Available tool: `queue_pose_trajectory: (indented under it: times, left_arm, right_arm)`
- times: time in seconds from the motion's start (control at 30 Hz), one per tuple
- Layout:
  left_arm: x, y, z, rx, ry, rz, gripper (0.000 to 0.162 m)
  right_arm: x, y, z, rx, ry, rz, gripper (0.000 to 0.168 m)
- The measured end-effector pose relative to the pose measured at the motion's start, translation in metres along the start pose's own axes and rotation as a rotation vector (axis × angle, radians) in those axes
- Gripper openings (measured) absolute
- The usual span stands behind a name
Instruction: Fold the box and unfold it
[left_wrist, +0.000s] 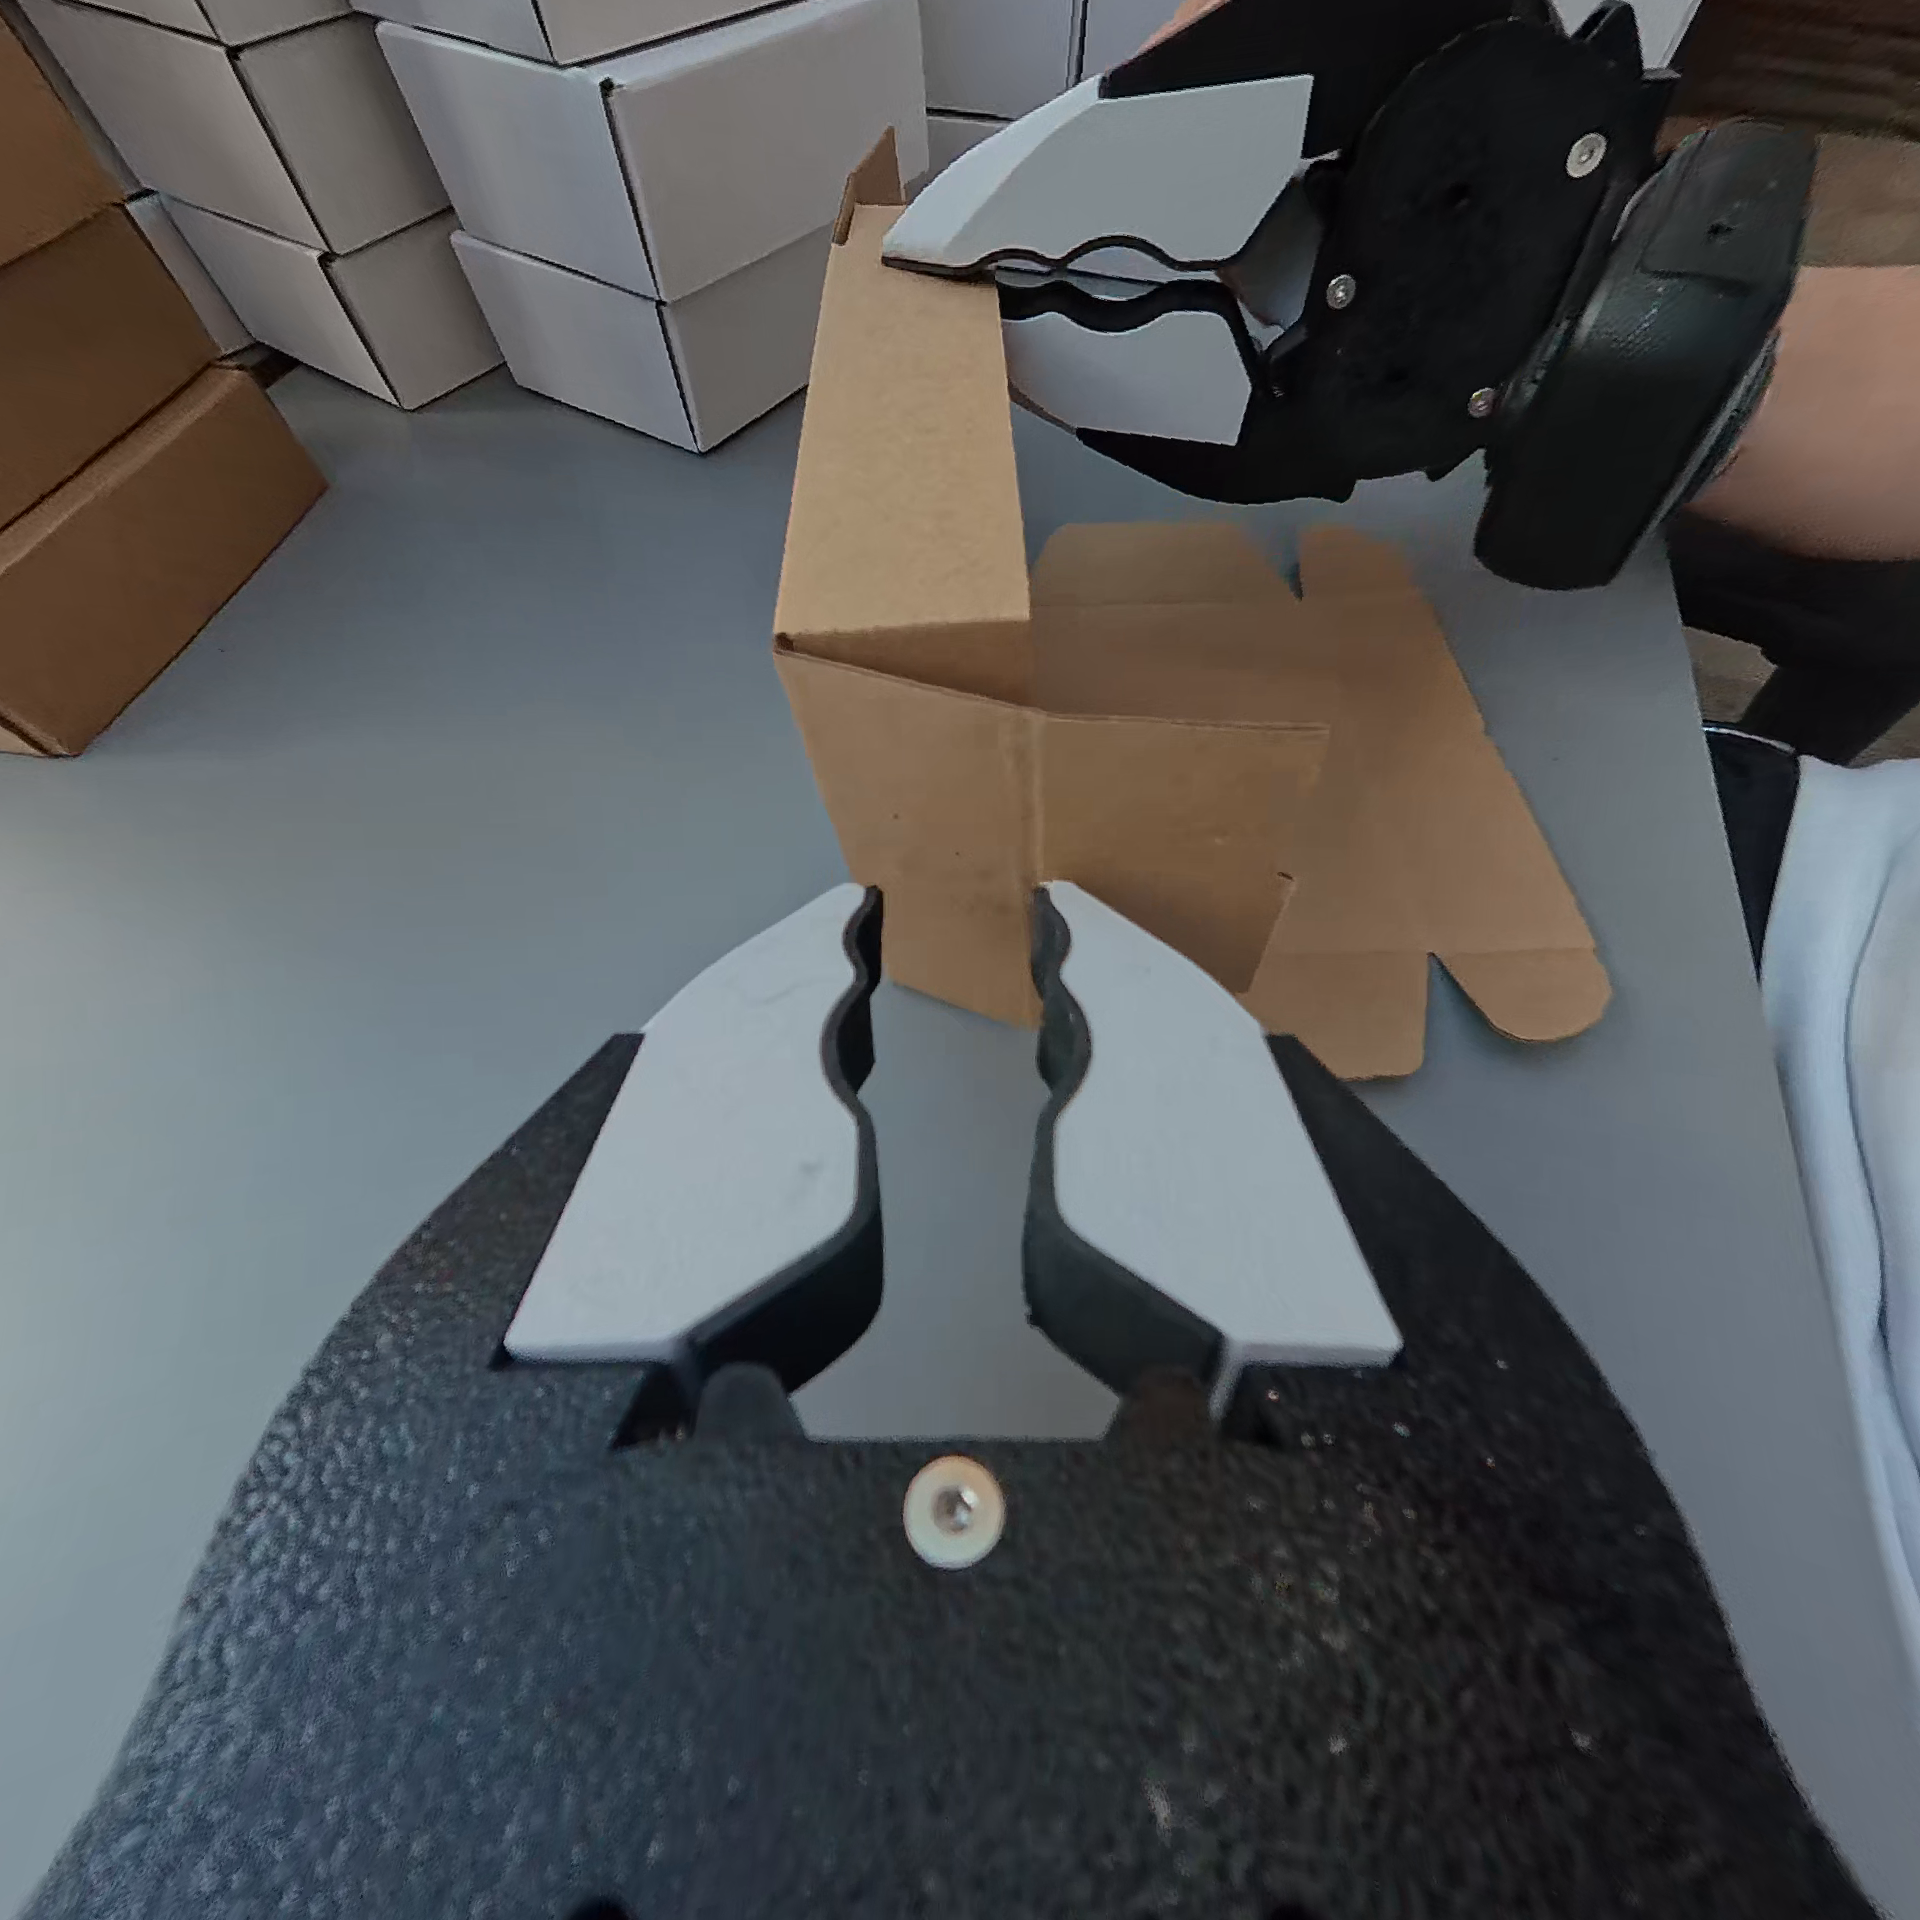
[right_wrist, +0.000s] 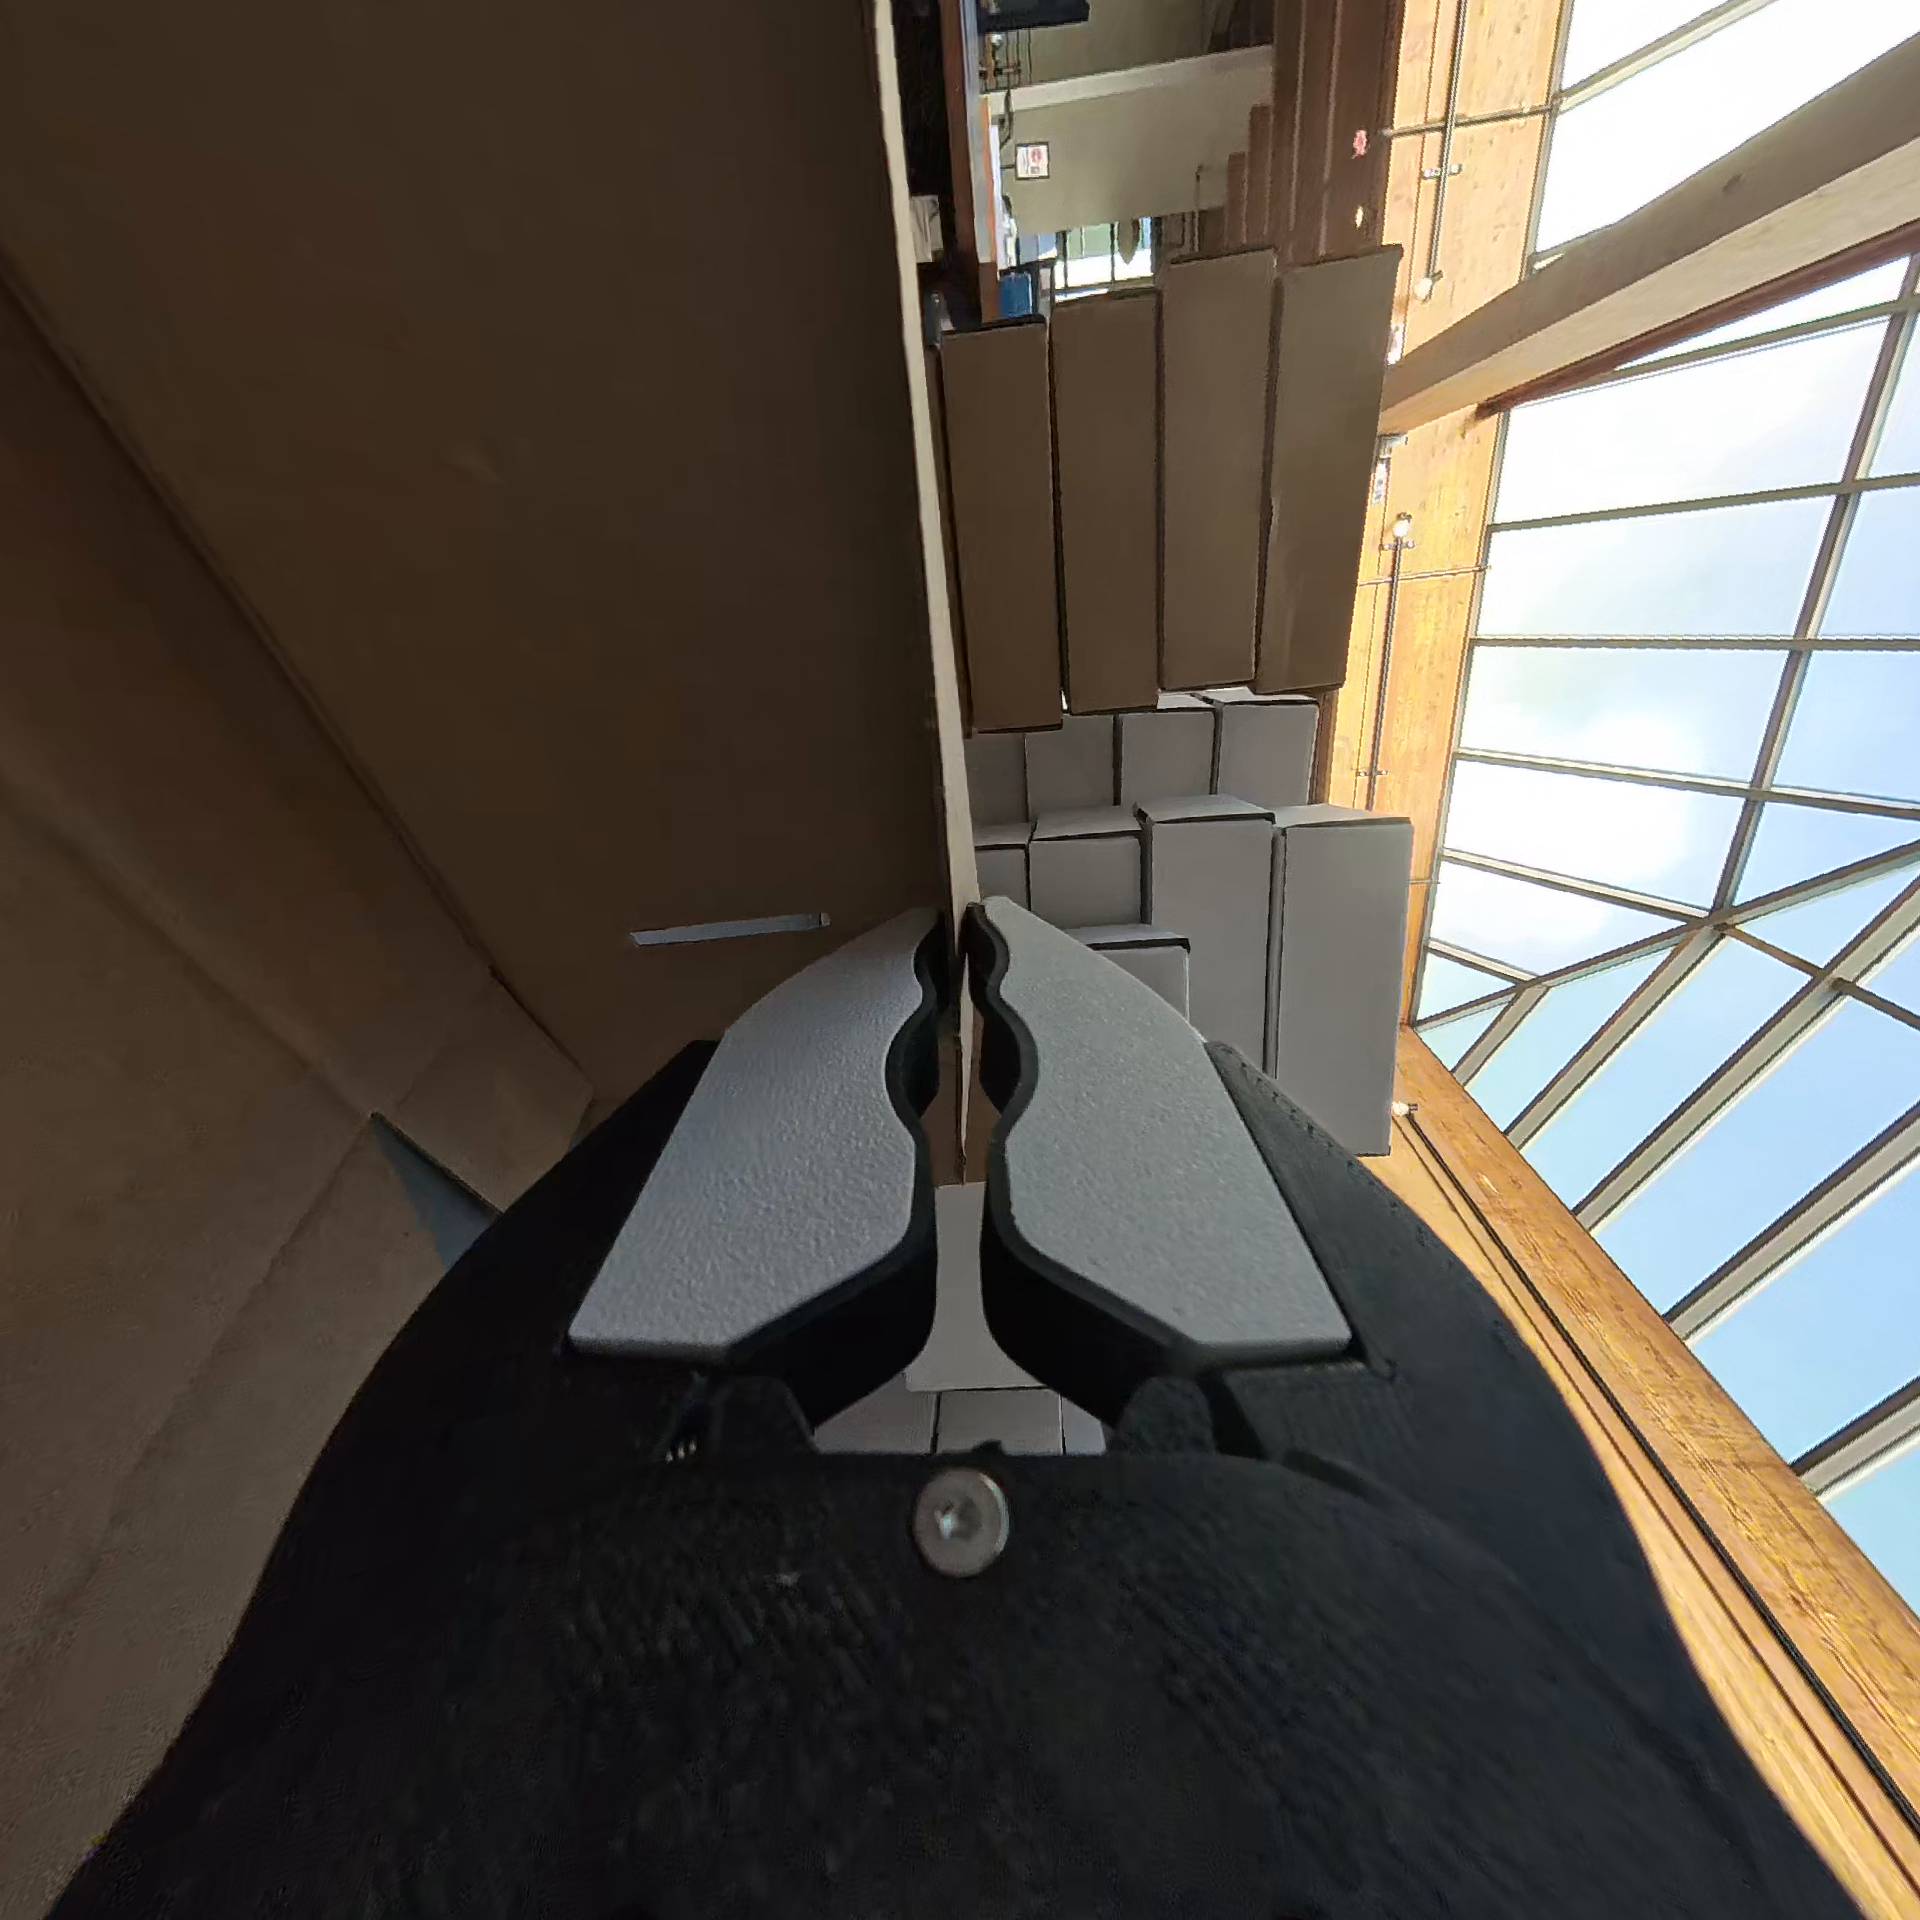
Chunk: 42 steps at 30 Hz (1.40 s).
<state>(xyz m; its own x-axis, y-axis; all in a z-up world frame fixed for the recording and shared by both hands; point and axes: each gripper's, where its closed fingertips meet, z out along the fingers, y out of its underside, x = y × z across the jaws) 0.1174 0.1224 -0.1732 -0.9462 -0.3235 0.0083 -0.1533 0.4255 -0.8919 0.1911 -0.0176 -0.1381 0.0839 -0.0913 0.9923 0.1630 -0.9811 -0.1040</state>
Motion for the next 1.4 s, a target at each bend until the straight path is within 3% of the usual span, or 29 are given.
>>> queue_pose_trajectory:
  times: [0.17,0.43,0.83,1.03,1.17,1.4]
  left_arm:
    - [0.010,-0.007,0.013,0.023,0.034,-0.011,0.033]
    - [0.024,-0.008,0.015,0.033,0.001,-0.007,0.035]
    - [0.023,-0.010,0.023,0.012,-0.281,-0.039,0.034]
    - [0.014,-0.012,0.027,0.088,-0.341,-0.147,0.033]
    - [-0.002,-0.012,0.030,0.078,-0.412,-0.129,0.039]
    - [-0.039,-0.015,0.036,0.065,-0.500,-0.133,0.035]
  right_arm:
    - [0.000,0.000,0.000,0.040,-0.067,0.036,0.002]
    - [-0.001,0.001,-0.005,0.039,-0.025,0.018,0.003]
    - [-0.001,0.001,-0.012,0.092,-0.153,0.059,0.004]
    - [-0.002,0.002,-0.013,0.181,-0.331,0.098,0.006]
    - [-0.002,0.001,-0.015,0.238,-0.450,0.095,0.008]
    - [-0.003,0.000,-0.012,0.252,-0.451,0.060,0.009]
